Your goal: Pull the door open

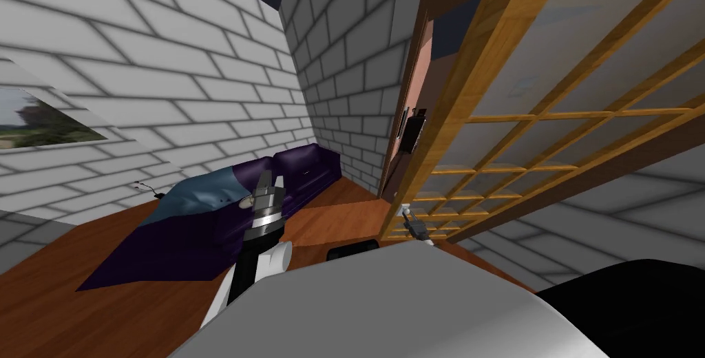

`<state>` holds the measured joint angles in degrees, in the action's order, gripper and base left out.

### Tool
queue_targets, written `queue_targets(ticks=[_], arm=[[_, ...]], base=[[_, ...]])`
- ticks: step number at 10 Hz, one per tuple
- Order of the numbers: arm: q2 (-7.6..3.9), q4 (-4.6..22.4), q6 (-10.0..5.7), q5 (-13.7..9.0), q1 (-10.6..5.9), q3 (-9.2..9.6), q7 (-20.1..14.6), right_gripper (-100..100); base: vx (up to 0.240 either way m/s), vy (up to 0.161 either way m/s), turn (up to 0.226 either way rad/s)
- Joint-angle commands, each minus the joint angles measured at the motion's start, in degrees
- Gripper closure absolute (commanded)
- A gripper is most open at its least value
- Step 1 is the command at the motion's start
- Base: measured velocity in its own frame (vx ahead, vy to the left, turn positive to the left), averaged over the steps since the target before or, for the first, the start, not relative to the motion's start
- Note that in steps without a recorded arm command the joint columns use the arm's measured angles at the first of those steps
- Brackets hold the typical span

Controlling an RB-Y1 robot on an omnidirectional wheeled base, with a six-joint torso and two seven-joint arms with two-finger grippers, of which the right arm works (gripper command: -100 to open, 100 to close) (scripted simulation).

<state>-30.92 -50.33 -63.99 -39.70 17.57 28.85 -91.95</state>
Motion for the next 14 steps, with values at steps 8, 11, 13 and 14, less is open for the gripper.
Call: queue_targets(ticks=[8,11,13,14], arm=[[-2.07,3.66,-5.33,1.04,0.56,3.33,-3.71,100],[-2.39,4.31,-5.97,1.27,0.61,3.92,-4.32,100],[-2.60,5.20,-7.00,1.54,0.55,4.40,-4.98,100],[-2.73,5.73,-7.59,1.69,0.52,4.69,-5.36,100]], base=[[-0.193,-0.030,0.128],[-0.147,-0.025,0.097],[-0.194,-0.039,0.142],[-0.206,-0.055,0.131]])
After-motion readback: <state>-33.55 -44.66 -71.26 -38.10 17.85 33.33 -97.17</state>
